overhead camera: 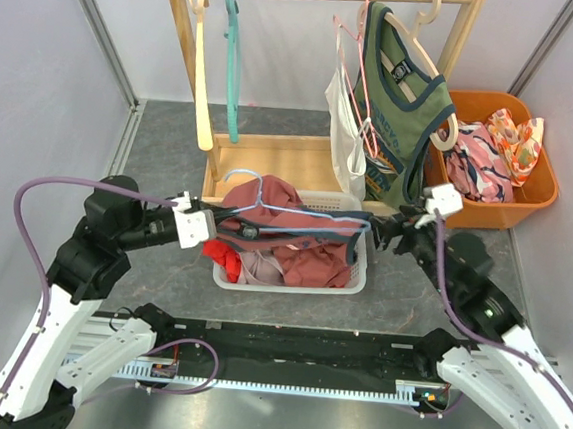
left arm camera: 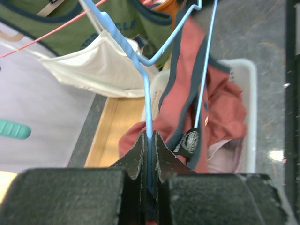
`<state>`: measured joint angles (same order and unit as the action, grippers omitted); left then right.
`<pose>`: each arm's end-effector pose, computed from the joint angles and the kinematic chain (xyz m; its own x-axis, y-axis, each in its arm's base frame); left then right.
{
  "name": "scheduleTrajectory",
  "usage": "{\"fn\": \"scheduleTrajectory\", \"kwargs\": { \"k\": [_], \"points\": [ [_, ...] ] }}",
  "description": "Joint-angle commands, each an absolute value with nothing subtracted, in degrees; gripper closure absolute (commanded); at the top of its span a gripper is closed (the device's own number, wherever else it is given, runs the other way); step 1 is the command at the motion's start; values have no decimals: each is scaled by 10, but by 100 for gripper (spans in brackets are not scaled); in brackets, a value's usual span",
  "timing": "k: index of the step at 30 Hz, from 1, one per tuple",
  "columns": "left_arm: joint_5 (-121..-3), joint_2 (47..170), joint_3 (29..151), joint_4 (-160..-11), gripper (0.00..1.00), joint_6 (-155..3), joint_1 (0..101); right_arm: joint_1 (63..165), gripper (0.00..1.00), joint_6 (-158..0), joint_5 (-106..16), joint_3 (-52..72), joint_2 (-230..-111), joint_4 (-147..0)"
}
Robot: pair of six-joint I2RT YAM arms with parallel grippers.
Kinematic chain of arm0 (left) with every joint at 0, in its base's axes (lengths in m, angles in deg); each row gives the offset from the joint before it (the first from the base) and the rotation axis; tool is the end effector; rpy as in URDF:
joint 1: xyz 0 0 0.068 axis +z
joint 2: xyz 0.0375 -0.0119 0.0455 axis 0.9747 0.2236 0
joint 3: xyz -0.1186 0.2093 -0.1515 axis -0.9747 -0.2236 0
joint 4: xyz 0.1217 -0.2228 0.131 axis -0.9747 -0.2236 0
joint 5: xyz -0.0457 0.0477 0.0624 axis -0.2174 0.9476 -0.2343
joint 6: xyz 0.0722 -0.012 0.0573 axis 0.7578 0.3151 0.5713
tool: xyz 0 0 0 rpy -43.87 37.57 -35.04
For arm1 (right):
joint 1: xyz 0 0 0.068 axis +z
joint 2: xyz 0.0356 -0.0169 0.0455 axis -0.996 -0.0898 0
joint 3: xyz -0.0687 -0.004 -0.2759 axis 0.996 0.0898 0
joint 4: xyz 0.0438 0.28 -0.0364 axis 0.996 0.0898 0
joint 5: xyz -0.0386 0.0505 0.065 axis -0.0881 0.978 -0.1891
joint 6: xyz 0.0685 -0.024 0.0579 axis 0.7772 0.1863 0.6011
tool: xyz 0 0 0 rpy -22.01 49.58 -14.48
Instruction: Remove the tank top from the hanger
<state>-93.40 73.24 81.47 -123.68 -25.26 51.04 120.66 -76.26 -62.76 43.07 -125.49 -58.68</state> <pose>0.1269 -0.1211 0.4266 0.4250 0.3372 -0.8400 0.8116 0.2689 0.5186 0.1818 0.1124 0.3413 -0.1971 0.0626 -0.9784 -0.4018 0.9051 0.1389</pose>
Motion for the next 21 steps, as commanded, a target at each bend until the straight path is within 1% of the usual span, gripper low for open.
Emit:
{"fn": "scheduleTrajectory", "kwargs": {
  "k": [1,3,4,6,7,8,10,11,12,14,17,18,21],
  "points": [
    [-888,751,813,-1206,98,-197,513,1205,19,-851,-600,371,-1219,-579],
    [-876,764,819,-1186,98,-214,512,1205,20,-855,-639,359,-1230,-552],
    [-870,772,819,-1180,98,-222,513,1205,20,-856,-729,346,-1236,-545],
    [-865,780,827,-1172,98,-220,512,1205,22,-821,-858,327,-1263,-517],
    [-863,783,830,-1169,98,-222,512,1205,22,-810,-904,311,-1271,-509],
    [-861,789,837,-1167,98,-228,512,1205,23,-811,-909,306,-1274,-517],
    [-872,789,841,-1168,98,-226,512,1204,23,-820,-851,315,-1260,-557],
    [-894,788,842,-1174,98,-220,512,1205,23,-828,-754,325,-1251,-619],
    [-910,788,843,-1184,98,-215,512,1205,23,-839,-709,341,-1237,-649],
    [-950,785,844,-1206,98,-212,512,1205,24,-836,-655,339,-1239,-698],
    [-968,778,838,-1203,98,-231,512,1205,25,-824,-600,281,-1298,-666],
    [-968,777,836,-1201,98,-234,512,1204,26,-820,-544,259,-1323,-661],
    [-968,778,825,-1200,98,-238,512,1204,25,-822,-436,249,-1344,-678]
  ]
}}
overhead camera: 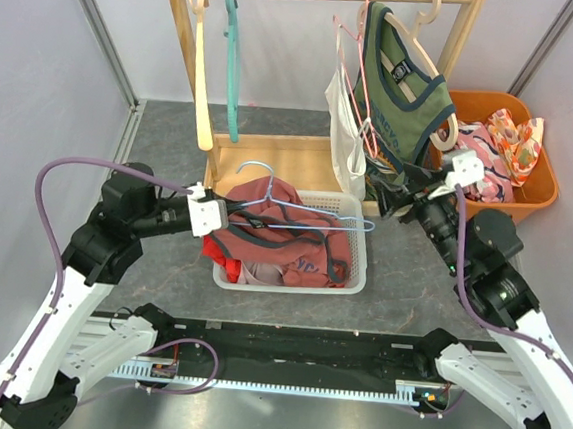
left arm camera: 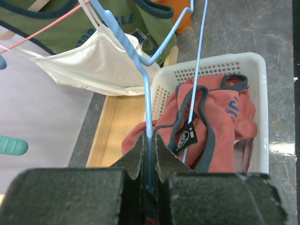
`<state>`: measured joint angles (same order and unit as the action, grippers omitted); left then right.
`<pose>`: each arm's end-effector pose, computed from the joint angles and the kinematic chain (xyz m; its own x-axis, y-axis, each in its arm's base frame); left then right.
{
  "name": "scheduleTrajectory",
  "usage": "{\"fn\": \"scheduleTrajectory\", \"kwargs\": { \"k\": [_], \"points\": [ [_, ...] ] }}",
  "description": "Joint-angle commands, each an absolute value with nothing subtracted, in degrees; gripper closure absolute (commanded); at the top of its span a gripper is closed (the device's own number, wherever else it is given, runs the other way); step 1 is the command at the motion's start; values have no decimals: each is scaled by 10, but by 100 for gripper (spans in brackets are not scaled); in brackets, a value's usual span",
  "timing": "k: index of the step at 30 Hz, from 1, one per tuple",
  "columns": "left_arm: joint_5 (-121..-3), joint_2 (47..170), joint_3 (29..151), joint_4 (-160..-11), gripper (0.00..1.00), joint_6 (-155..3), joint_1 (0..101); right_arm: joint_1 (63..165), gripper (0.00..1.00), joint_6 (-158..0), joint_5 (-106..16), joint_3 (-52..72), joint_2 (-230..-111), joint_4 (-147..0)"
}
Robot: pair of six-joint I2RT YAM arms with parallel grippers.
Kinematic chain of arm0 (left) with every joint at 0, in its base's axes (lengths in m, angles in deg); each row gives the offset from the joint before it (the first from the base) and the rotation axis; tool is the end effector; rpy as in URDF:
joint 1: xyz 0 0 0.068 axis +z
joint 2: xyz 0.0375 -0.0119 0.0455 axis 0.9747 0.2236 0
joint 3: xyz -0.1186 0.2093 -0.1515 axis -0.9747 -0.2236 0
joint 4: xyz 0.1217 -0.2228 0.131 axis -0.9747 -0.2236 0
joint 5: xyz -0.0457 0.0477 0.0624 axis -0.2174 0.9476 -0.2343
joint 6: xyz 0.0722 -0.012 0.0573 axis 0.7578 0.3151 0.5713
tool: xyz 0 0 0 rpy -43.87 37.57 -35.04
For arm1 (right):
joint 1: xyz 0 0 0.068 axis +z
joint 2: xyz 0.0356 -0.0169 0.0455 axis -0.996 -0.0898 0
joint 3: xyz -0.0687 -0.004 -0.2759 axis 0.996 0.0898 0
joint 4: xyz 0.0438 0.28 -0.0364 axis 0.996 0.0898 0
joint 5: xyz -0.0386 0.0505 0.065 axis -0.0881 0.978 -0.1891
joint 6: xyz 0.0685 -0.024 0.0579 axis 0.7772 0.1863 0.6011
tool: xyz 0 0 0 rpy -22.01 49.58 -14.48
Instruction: Remove the tank top from the hanger
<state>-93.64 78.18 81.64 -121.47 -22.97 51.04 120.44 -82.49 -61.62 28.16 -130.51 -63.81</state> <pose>0.1513 -0.1333 0.4191 0.4251 0.3614 -0.8299 0.8168 0.2418 0.5238 0.1788 0.1112 0.4448 0.0586 0.1159 -0.9915 -0.4472 0.8911 0.0777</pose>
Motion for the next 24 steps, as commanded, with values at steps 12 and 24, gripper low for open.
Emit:
{"fn": "scheduleTrajectory", "kwargs": {
  "k": [12,24],
  "points": [
    [-1019,776,808,-1200,98,-277,512,1205,41,-855,-109,149,-1446,-627],
    [-1017,775,807,-1200,98,-266,512,1249,31,-952,-64,76,-1515,-466]
  ]
}}
